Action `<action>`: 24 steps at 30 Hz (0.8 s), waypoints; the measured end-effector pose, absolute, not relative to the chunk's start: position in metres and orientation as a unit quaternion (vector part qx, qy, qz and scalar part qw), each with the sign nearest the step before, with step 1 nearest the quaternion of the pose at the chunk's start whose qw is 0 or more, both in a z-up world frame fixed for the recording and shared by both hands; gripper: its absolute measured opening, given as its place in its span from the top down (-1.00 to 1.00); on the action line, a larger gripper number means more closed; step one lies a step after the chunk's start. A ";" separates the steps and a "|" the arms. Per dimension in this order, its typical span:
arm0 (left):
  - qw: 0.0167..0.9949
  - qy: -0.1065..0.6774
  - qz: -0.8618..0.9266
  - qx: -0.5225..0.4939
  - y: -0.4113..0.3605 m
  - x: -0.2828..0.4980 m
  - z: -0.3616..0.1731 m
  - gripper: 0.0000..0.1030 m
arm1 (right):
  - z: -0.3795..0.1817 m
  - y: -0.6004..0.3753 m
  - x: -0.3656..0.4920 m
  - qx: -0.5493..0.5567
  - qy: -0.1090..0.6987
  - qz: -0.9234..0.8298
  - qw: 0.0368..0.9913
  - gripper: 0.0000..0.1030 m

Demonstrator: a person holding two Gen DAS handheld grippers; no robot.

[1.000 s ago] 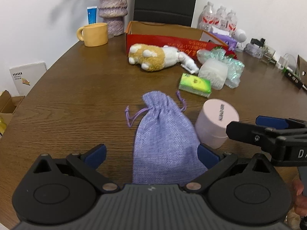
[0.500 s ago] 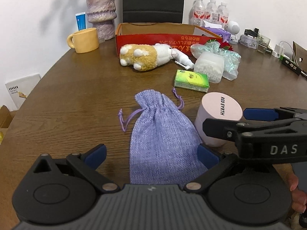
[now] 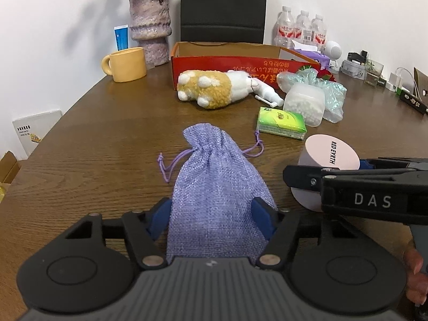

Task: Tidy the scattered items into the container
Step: 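Grasp the purple pouch with the left tool while the right tool grasps the pink jar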

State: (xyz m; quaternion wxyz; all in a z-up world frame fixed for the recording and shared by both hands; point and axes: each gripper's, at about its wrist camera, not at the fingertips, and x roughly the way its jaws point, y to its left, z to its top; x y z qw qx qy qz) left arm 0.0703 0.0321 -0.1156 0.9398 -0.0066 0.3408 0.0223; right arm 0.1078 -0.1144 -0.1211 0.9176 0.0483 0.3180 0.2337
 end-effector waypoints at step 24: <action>0.945 0.325 0.024 -0.015 0.033 0.066 -0.116 0.37 | -0.121 -0.117 0.107 0.035 0.318 0.236 0.918 -0.13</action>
